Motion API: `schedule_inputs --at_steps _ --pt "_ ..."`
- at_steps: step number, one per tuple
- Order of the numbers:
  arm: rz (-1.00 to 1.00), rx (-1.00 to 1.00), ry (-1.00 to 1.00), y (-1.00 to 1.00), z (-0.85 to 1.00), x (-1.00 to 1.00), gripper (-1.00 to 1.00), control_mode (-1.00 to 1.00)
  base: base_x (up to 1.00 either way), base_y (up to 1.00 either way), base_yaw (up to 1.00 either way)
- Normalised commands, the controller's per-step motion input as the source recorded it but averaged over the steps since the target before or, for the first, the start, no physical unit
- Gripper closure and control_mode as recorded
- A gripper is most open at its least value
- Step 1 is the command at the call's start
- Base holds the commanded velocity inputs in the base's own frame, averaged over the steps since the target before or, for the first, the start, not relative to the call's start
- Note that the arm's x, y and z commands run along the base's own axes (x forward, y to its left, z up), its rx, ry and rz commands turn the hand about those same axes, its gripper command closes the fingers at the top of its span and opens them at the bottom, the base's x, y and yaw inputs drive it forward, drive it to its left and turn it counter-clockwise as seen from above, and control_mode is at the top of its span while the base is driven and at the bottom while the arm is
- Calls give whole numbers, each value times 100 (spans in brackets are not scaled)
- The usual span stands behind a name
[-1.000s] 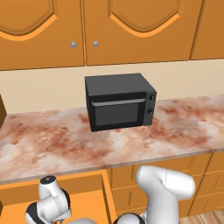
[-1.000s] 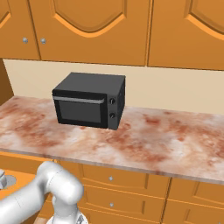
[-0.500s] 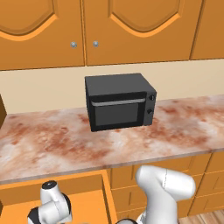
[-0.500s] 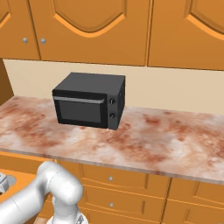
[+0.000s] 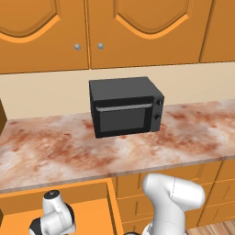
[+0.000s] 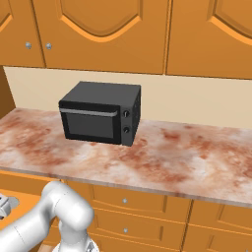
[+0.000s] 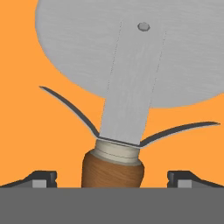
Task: Take the pizza cutter from the drawer on the left and place it on the dining counter for cutting.
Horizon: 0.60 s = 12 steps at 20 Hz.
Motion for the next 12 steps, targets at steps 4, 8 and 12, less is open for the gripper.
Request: schedule_inputs --at_steps 4,8,12 --pt "0 0 0 0 0 0 100 -100 0 0 0" --pt "0 0 0 0 0 0 100 -100 0 0 0" --pt "0 0 0 0 0 0 100 -100 0 0 0"
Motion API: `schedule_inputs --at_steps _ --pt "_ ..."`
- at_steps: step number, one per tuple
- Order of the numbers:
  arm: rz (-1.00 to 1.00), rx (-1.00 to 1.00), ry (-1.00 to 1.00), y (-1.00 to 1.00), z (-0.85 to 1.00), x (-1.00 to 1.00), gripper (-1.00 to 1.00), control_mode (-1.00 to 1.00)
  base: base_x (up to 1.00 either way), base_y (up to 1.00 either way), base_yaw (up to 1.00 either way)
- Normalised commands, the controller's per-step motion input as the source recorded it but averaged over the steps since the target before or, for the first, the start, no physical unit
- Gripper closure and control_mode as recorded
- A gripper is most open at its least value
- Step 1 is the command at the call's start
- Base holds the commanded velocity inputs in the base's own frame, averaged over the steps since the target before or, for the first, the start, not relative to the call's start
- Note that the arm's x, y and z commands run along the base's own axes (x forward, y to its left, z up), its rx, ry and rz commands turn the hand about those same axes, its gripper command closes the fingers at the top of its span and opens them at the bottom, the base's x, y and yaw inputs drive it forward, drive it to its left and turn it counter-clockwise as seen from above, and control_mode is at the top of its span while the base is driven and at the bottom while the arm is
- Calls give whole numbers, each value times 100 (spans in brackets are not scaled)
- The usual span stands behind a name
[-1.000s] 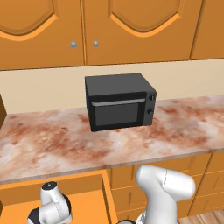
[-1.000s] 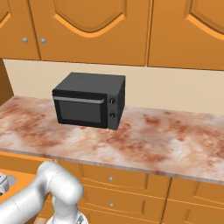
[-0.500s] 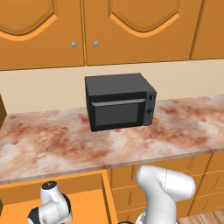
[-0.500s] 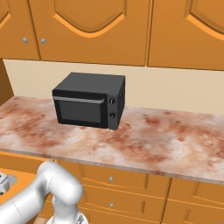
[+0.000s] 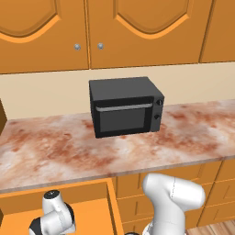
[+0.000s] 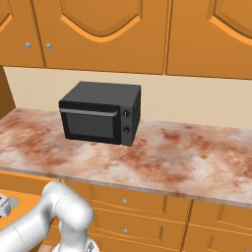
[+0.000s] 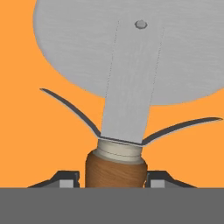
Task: Take the pizza cutter from the drawer on the left and place it on the dining counter for cutting.
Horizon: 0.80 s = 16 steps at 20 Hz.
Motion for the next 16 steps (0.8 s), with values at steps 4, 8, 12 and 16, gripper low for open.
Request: schedule_inputs --at_steps 4,8,12,16 --pt "0 0 0 0 0 0 100 -100 0 0 0" --pt "0 0 0 0 0 -6 100 -100 0 0 0" --pt "0 0 -1 0 45 -31 100 -100 0 0 0" --pt "1 0 -3 -3 54 -44 100 -100 0 0 0"
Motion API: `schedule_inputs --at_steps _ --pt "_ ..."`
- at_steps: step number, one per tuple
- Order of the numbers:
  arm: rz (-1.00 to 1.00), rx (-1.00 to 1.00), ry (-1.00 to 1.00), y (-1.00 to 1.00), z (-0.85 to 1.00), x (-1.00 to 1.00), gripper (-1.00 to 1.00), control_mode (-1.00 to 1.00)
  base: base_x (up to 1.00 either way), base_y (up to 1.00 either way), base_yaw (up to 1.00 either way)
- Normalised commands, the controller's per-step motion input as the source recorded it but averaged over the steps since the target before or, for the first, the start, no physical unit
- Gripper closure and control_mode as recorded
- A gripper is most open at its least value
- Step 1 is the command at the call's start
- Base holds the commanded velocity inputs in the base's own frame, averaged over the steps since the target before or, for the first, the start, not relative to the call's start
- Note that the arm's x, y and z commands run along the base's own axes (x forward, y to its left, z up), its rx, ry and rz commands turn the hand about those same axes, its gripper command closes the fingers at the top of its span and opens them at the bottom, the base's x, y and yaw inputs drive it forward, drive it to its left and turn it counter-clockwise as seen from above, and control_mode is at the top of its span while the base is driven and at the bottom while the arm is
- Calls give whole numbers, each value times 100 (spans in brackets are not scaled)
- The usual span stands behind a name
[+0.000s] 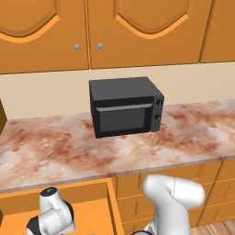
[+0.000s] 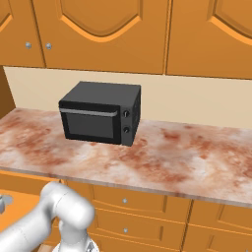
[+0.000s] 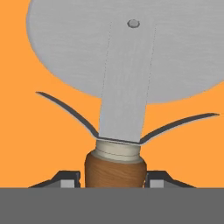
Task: Take the pizza cutter from the drawer on the left and place it on the dining counter for cutting.
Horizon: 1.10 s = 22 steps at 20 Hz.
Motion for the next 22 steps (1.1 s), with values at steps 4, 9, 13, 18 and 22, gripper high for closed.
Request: schedule_inputs --at_steps 4,9,13,18,22 --pt "1 -1 -14 -16 51 -29 100 -100 0 0 0" --pt "0 0 -5 -38 70 -11 100 -100 0 0 0" --pt "0 0 -1 -35 77 -28 100 -100 0 0 0" --pt "-1 0 1 -12 89 -2 100 -100 0 0 0" --pt "-6 0 1 -15 78 -1 100 -100 0 0 0"
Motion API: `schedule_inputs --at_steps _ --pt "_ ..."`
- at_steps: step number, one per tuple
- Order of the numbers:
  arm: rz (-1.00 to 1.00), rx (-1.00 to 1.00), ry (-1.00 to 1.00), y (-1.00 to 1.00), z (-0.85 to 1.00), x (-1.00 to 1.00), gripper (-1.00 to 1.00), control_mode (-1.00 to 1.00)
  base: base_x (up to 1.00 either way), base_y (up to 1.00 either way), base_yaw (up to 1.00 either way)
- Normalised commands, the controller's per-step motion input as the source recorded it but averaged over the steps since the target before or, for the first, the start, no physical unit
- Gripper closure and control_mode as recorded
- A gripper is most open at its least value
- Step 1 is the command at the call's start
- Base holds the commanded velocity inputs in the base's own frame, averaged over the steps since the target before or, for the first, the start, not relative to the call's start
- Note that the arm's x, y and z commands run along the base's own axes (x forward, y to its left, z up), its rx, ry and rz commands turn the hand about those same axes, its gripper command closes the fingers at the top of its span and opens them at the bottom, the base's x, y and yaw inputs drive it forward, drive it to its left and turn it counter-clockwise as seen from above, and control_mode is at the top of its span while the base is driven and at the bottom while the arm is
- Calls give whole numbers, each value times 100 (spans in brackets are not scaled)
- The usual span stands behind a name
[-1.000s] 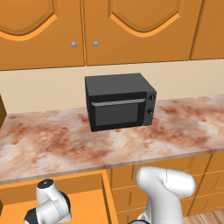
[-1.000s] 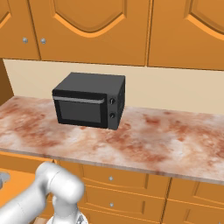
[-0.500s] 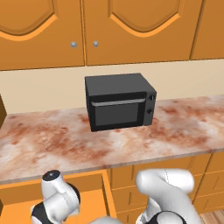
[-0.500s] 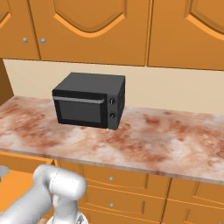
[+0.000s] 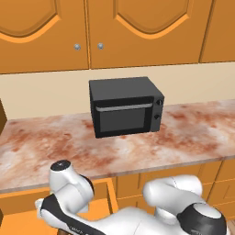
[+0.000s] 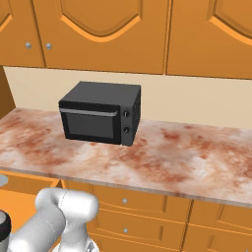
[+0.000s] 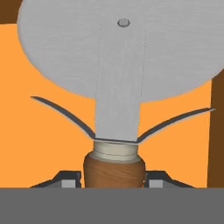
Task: Take the pizza cutter from the drawer on the left and place it on the dining counter for cutting.
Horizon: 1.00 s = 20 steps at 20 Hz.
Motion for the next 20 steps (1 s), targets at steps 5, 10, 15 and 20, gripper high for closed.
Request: schedule_inputs --at_steps 5,10,15,20 --pt "-9 0 1 -13 83 10 100 -100 0 0 0" --pt "-13 0 2 -35 77 49 100 -100 0 0 0" --pt "-8 0 6 -49 83 28 100 -100 0 0 0" --pt "-1 0 6 -66 59 2 100 -100 0 0 0"
